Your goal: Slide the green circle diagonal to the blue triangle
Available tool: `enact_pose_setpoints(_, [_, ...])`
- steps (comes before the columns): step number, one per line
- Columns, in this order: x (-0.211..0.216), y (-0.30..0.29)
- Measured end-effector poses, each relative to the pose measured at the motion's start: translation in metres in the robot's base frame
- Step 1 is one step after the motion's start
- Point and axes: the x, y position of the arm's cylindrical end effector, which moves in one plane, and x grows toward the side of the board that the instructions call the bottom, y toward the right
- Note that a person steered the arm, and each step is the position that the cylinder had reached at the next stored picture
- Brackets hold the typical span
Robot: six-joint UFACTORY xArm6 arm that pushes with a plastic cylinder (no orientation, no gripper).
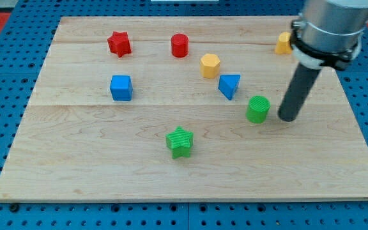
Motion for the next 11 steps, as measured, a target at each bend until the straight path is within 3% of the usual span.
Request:
enact_pose_setpoints(2, [0.001,-0.054])
enact_pose_setpoints(3, [-0.01,-0.018])
enact_pose_setpoints(4, [-0.026,-0.03])
enact_pose_setpoints(6, [-0.021,-0.107])
enact_pose_setpoints(7, [-0.006,-0.116])
enact_pose_setpoints(8, [-0.004,-0.085])
enact_pose_setpoints(9, [0.029,-0.059])
enact_pose_setpoints(10, [0.111,-0.062])
enact_pose_setpoints(11, [0.146,-0.084])
